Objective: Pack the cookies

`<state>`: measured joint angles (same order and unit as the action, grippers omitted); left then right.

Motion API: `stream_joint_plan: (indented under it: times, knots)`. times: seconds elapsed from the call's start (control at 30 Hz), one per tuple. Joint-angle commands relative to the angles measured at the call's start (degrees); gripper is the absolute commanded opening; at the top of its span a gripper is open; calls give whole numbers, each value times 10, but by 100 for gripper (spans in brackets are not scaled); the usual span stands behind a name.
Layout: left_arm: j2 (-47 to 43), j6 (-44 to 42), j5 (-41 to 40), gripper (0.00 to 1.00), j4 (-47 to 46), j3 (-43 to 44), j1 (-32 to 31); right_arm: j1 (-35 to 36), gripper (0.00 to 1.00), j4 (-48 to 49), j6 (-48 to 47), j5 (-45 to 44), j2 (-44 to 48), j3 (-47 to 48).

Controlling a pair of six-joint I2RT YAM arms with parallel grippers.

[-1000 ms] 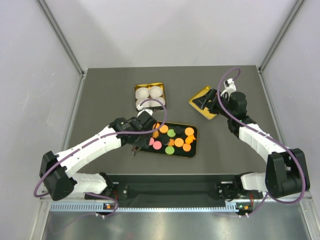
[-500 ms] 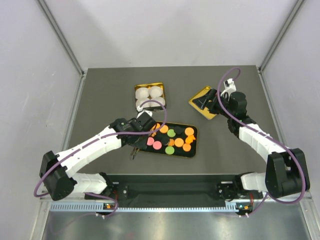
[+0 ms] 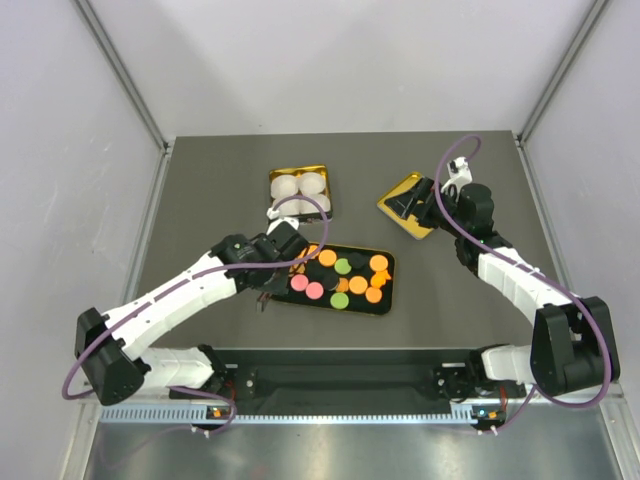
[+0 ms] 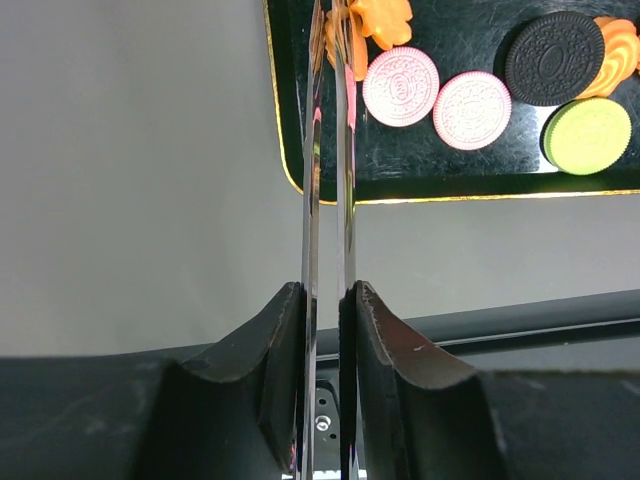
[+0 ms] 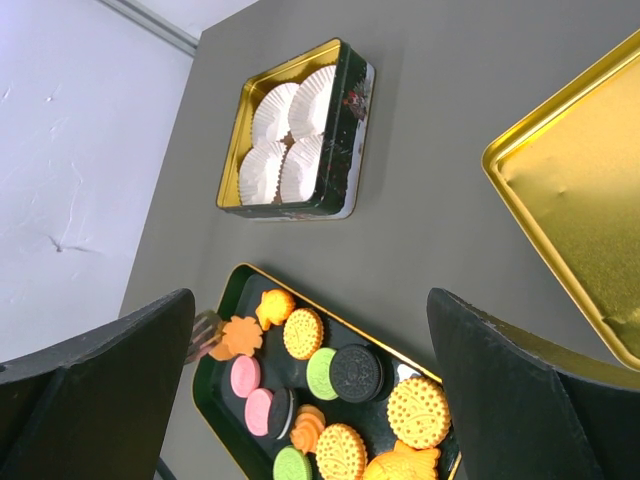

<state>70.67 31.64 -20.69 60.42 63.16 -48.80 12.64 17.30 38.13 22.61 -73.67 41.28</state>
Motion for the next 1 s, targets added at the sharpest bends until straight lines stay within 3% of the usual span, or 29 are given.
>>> stream_joint_plan:
  times: [0.0, 0.33, 0.63, 0.73, 0.97]
  knots:
    - [-17, 2, -16, 23, 13, 25, -1, 6, 100, 17, -3, 7, 2, 28]
    - [-26, -1, -57, 17, 50, 76, -1, 7, 100, 19, -2, 9, -2, 28]
    - [-15, -21, -92, 17, 22, 135, 4, 6, 100, 27, 3, 15, -16, 29]
    - [13, -50, -102, 18, -14, 154, 25, 5, 100, 29, 4, 16, -21, 31]
    - [79, -113, -14, 18, -124, 185, 157, 6, 100, 32, 6, 21, -17, 29]
